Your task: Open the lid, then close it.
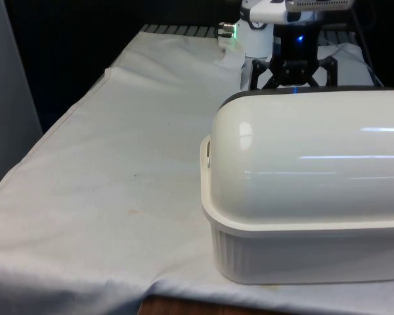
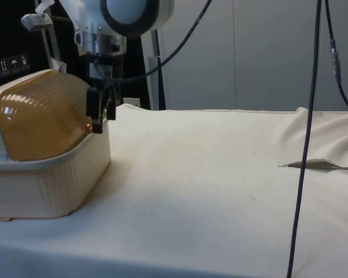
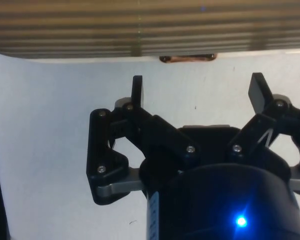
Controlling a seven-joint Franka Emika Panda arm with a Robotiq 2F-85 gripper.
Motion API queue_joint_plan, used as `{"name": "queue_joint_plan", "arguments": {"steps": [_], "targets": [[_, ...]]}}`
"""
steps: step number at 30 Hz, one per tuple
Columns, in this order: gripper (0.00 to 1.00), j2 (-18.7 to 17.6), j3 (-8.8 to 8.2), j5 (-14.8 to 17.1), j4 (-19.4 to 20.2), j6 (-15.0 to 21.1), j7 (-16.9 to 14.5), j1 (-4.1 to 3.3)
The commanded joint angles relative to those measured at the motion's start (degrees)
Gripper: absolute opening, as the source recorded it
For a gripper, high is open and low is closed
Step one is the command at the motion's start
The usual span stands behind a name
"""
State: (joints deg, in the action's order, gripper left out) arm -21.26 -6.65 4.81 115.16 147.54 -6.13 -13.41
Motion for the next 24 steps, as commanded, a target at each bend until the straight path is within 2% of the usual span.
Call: {"name": "queue_joint_plan", "arguments": {"steps": [1,2,5,6,7,9,10,11,15,16,19,20,21,22,24], "targets": [[1.0,-0.17,0.4,0.74,-0.11,0.63,-0.34,0.29],[0.99,-0.17,0.4,0.8,-0.11,0.69,-0.34,0.29],[0.86,-0.17,0.46,0.86,-0.17,0.74,-0.4,0.29],[0.81,-0.17,0.46,0.92,-0.17,0.8,-0.4,0.29],[0.7,-0.17,0.46,0.97,-0.17,0.86,-0.4,0.29],[0.6,-0.17,0.46,0.97,-0.17,0.86,-0.46,0.29],[0.56,0.0,0.0,0.17,-0.11,0.17,0.0,0.0],[0.56,-0.17,0.46,1.03,-0.17,0.92,-0.46,0.29],[0.36,-0.17,0.46,1.03,-0.17,0.97,-0.46,0.29],[0.23,-0.17,0.46,1.03,-0.17,0.97,-0.46,0.29],[0.09,0.0,0.52,1.15,-0.11,0.86,-0.46,0.29],[0.04,0.0,0.0,0.29,-0.11,0.29,0.0,0.0],[0.04,0.17,0.52,1.2,-0.06,0.63,-0.46,0.29],[0.0,0.4,0.57,1.32,0.0,0.46,-0.52,0.29],[0.0,0.86,0.69,1.66,0.11,0.17,-0.57,0.34]]}}
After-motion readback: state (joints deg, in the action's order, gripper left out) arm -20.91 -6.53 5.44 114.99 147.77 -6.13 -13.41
